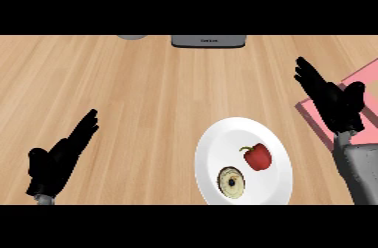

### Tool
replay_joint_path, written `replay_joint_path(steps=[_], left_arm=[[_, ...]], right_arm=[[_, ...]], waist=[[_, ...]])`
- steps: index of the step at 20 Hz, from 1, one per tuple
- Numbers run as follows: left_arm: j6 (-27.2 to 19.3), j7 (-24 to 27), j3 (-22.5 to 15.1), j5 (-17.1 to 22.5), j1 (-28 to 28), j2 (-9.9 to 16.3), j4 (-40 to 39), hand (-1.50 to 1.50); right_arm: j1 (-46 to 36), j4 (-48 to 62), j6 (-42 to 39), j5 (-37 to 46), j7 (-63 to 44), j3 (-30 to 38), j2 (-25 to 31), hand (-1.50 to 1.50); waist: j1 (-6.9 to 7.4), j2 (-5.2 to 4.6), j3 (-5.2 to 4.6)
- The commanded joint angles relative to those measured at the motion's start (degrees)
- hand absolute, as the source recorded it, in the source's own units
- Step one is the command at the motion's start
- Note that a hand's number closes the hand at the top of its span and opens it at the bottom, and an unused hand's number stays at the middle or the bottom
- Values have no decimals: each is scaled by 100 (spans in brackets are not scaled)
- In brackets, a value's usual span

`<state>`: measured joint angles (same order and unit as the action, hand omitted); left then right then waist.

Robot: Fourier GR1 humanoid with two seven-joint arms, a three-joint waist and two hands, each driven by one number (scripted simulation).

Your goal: Pick the bell pepper from the plate and place it in the cardboard box

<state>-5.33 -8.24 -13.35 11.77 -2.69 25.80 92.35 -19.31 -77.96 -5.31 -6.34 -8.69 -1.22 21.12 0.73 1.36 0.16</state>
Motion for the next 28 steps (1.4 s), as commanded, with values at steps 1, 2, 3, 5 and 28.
replay_joint_path(steps=[1, 2, 3, 5, 28], left_arm=[[-87, 105, 181, -190, 453, -28, -12, 0], [65, 381, 147, -242, 420, 101, 46, 0], [25, 418, 113, -368, 517, 187, 321, 0], [85, 742, 170, -552, 796, 315, 287, 0], [509, 1325, 273, -814, 1607, 17, -507, 0]], right_arm=[[-157, -770, -466, -343, 61, 174, 264, -150], [-295, -996, -640, -422, 403, 139, 275, -150], [-476, -1173, -927, -583, 828, 247, 419, -150], [-950, -1800, -1239, -801, 1175, 235, 473, -150], [888, -3630, -1594, 4350, 4106, -899, 2803, -150]], waist=[[-140, -112, -18], [-160, -93, -19], [-172, -50, -9], [-267, 17, -14], [-176, -111, -26]])
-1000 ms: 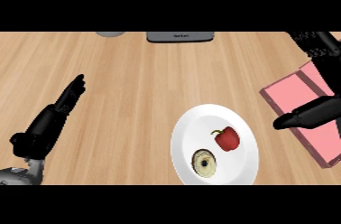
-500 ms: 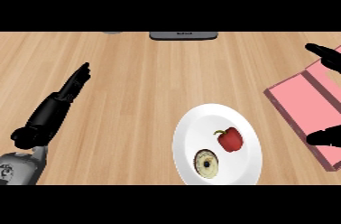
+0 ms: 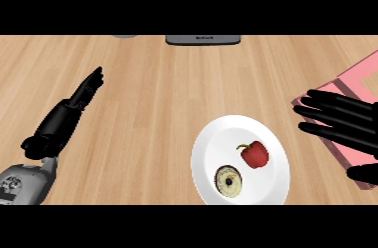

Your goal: Pick the bell pepper from the plate and place it in the cardboard box

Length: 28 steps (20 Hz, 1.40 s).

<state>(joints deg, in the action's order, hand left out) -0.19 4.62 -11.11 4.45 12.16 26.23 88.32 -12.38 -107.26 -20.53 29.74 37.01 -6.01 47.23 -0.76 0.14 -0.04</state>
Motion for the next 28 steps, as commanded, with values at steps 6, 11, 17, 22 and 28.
replay_joint_path(steps=[6, 11, 17, 22, 28], left_arm=[[252, 102, 204, -33, 289, 11, -316, 0], [357, 269, 241, -91, -32, -86, -290, 0], [379, 212, 340, -406, -158, -307, -30, 0], [439, 13, 331, -509, -119, -491, 141, 0], [617, 47, 437, -641, -62, -701, -150, 0]], right_arm=[[399, -1816, -425, 2009, -1994, -1358, -130, -150], [787, -2327, -978, 2836, -2781, -2054, -365, -150], [1135, -2278, -1232, 3255, -2868, -2018, -744, -150], [909, -1359, -660, 4017, -2866, -2512, -1286, -150], [940, -1101, -423, 4644, -3000, -2777, -1725, -150]], waist=[[13, -3, -4], [50, -8, -3], [63, -8, 3], [88, -15, 6], [79, -14, 5]])
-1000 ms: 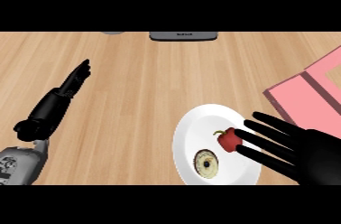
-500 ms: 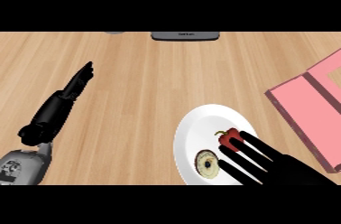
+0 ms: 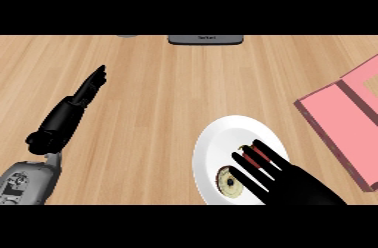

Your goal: Pick the bell pepper from the plate and place it in the cardboard box

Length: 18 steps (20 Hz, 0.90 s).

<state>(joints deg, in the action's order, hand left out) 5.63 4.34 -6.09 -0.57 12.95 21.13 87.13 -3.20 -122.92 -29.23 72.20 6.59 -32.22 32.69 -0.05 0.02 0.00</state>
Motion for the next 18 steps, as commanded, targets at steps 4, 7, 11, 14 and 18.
replay_joint_path(steps=[4, 7, 11, 14, 18], left_arm=[[143, 88, 152, -191, -86, -153, -23, 0], [158, 38, 240, -355, 97, -269, -58, 0], [462, 479, 473, -284, -116, -173, -279, 0], [114, -78, 219, -574, -50, -529, 90, 0], [539, -420, 539, -317, -162, -301, 549, 0]], right_arm=[[199, 968, 990, 710, 323, -57, -179, -150], [-74, 758, 307, 708, 350, 130, -369, -150], [-113, 738, 271, 790, 551, 416, -318, -150], [-438, 1848, 832, 1012, 586, 432, -758, -150], [-343, 1845, 776, 1081, 802, 366, -941, -150]], waist=[[10, -4, 2], [1, -3, 0], [2, 0, -1], [24, -3, 1], [27, 2, 1]])
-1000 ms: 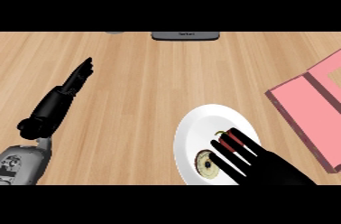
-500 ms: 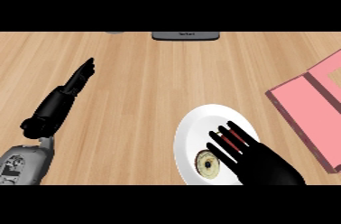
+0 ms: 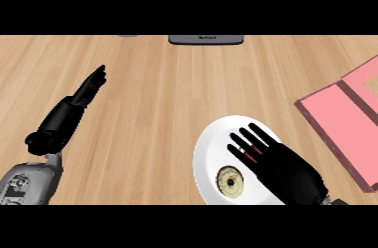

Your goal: Pick the bell pepper from the plate and place it in the cardboard box

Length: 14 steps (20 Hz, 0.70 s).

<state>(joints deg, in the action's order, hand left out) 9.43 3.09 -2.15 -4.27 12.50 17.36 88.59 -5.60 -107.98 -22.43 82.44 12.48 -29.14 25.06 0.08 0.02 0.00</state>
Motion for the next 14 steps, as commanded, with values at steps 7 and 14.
replay_joint_path(steps=[7, 14], left_arm=[[134, 112, 176, -215, -36, -214, 13, 0], [121, 46, 131, -437, -14, -466, 14, 0]], right_arm=[[61, 556, 204, 394, 383, 250, -168, -150], [96, 989, 733, 681, 411, 463, -457, -150]], waist=[[-7, 2, 0], [-17, 1, 0]])
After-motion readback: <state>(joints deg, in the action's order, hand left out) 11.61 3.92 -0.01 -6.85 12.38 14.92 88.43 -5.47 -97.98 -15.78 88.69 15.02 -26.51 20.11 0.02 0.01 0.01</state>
